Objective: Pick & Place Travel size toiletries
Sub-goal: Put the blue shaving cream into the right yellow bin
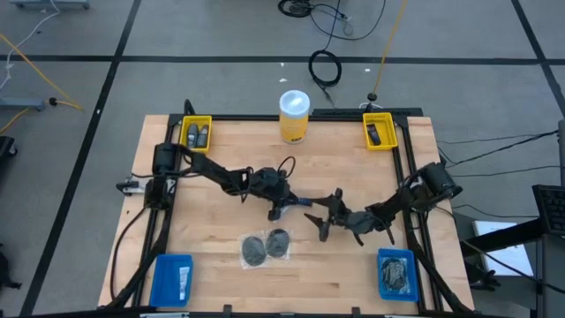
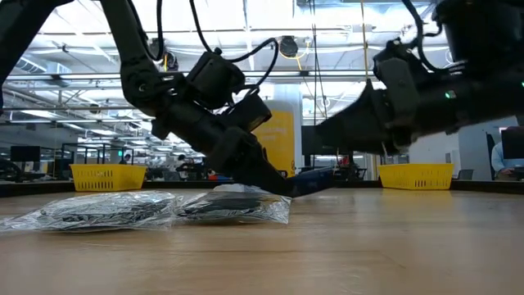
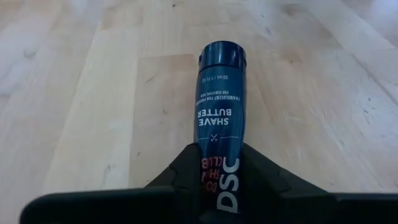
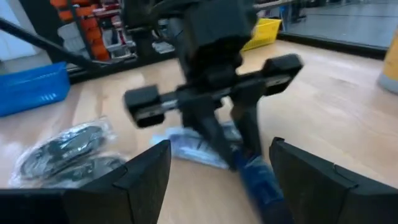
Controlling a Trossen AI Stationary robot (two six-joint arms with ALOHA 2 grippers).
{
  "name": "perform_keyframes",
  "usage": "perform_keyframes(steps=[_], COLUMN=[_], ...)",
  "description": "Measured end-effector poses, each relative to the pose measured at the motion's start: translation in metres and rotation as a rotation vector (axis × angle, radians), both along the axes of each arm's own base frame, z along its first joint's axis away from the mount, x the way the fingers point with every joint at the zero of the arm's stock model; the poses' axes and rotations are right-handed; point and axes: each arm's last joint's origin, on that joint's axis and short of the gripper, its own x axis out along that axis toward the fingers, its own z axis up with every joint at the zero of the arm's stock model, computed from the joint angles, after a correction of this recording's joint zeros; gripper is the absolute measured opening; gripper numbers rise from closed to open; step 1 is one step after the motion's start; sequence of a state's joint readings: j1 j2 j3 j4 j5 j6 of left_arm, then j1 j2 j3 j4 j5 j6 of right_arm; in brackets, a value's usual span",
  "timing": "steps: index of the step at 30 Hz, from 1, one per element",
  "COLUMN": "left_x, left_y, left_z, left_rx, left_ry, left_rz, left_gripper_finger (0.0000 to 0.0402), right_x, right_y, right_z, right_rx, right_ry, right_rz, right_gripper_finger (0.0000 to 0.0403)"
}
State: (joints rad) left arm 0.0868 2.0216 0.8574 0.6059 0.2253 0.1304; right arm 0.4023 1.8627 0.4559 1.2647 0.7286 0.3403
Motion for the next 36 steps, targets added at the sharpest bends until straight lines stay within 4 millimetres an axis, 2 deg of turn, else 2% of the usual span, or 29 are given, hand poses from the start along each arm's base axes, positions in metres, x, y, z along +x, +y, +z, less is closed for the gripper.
perform_keyframes(steps=[4,9,15,20,25,36], left_x=[0.001,0.002,0.003,0.003,0.004,0.006], left_y=[-0.012,-0.024,-0.027,-0.027,-0.026,-0.026], left_z=[0.000,0.001,0.003,0.003,0.003,0.008], left_rx=[0.067,0.136,0.156,0.153,0.157,0.115], left_ry=[-0.006,-0.028,-0.054,-0.054,-0.056,-0.099], left_rz=[-0.014,-0.028,-0.026,-0.017,-0.001,0.028], left_gripper_finger=[0.0083,0.0080,0.0086,0.0087,0.0087,0.0088], right_x=[-0.002,-0.007,-0.005,0.000,0.006,0.006], right_y=[-0.008,-0.031,-0.047,-0.049,-0.048,-0.048], right_z=[0.011,0.018,0.014,0.003,0.002,-0.006], right_rx=[0.005,0.079,0.122,0.043,0.012,0.011], right_ry=[0.079,0.249,0.335,0.348,0.276,0.291], right_rz=[0.011,0.062,0.192,0.201,0.219,0.216], right_gripper_finger=[0.0265,0.0265,0.0271,0.0266,0.0233,0.0130])
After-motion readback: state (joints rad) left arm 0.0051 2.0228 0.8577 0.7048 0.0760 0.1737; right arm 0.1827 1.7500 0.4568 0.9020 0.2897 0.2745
